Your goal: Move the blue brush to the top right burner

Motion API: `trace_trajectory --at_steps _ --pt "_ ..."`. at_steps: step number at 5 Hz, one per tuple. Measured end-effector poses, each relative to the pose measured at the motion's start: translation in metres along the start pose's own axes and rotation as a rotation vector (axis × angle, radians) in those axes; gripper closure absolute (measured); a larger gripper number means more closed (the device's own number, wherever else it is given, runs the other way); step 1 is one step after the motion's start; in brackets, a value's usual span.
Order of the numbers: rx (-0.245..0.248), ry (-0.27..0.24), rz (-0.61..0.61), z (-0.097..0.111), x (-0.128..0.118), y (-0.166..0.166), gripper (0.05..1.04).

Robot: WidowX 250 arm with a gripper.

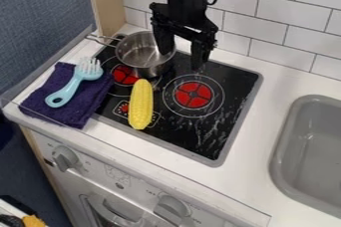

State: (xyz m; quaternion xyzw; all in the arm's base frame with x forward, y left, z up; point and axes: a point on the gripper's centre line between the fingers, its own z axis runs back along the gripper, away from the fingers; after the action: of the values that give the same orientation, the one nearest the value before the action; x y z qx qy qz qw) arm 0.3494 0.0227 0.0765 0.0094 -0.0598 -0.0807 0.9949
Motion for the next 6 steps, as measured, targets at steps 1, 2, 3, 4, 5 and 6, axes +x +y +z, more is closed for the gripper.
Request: trace_trajectory --at_steps 1,2,3,4,5,6 --pt "-0.013 0.035 0.003 -0.012 -0.004 -0.002 0.082" --pt "-0.032 0.045 0.017 -0.011 -0.016 0.013 0.082" --pt "0.005 0.004 0.054 0.015 -0.033 0.047 0.082" --pt "0.109 0.031 -0.026 0.031 -0.061 0.079 0.082" --pt "0.127 0.078 0.014 0.027 -0.092 0.111 0.082" --pt "0.133 0.126 0.073 0.002 -0.098 0.122 0.082"
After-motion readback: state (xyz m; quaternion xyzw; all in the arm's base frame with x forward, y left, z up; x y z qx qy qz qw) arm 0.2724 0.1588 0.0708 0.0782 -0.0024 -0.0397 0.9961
